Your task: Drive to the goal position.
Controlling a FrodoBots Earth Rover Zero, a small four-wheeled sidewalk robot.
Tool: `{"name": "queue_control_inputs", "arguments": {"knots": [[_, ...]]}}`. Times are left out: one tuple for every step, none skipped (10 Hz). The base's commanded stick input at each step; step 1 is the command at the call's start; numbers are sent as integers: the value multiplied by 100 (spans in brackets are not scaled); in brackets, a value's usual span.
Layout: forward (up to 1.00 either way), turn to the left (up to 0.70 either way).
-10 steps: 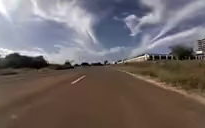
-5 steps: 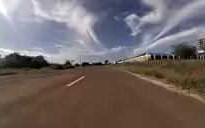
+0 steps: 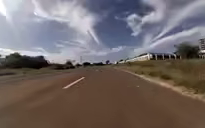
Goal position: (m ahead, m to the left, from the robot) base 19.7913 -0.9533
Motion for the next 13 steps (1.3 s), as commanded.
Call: {"name": "queue_control_inputs", "arguments": {"knots": [[85,0],[85,-4],[85,-10],[85,-34],[85,-34],[85,-34],[85,-34],[85,-29],[85,-23],[85,-12],[85,0],[85,0],[85,0]]}}
